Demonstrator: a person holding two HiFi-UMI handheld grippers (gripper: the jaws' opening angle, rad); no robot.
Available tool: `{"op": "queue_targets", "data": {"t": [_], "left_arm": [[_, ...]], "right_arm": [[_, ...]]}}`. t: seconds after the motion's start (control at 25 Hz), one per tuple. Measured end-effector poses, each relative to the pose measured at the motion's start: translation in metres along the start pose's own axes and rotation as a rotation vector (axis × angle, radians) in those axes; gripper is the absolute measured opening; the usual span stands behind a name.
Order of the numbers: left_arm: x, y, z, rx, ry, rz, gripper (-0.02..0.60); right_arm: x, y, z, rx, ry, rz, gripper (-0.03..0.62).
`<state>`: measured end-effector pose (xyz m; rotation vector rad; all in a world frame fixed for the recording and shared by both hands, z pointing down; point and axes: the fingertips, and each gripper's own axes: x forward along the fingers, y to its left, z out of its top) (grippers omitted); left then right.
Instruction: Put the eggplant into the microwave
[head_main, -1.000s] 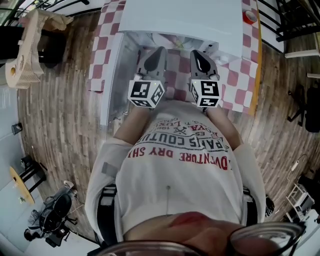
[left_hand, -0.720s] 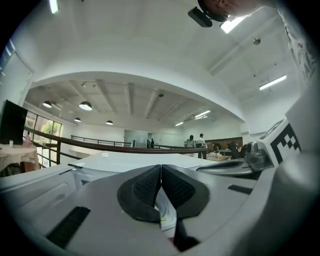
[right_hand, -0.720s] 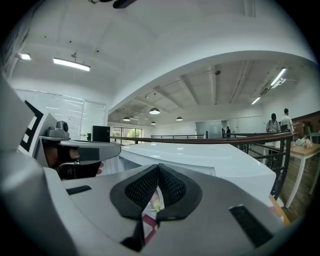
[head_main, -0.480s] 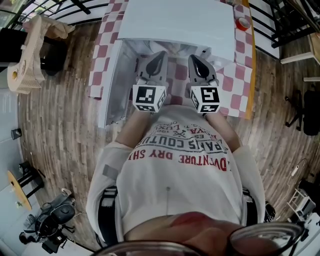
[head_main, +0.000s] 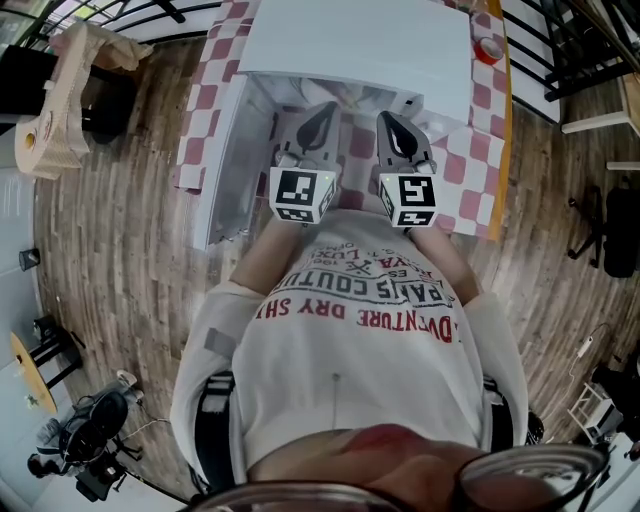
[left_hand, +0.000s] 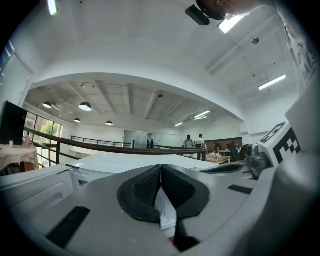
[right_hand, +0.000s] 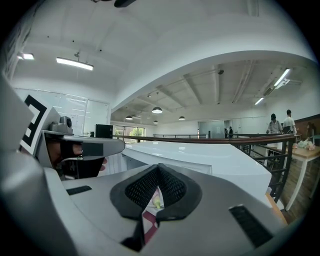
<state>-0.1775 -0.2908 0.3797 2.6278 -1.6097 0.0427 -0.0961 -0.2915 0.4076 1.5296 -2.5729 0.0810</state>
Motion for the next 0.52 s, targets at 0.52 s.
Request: {"op": "queue_targets", "data": {"t": [0.52], "left_arm": [[0.0002, 0.0024, -0.0048, -0.109, 0.014, 0.006, 0.026]], "right_arm": [[-0.0033, 0.0010, -0.0038, -0.008, 0.014, -0.002, 0.025]]}}
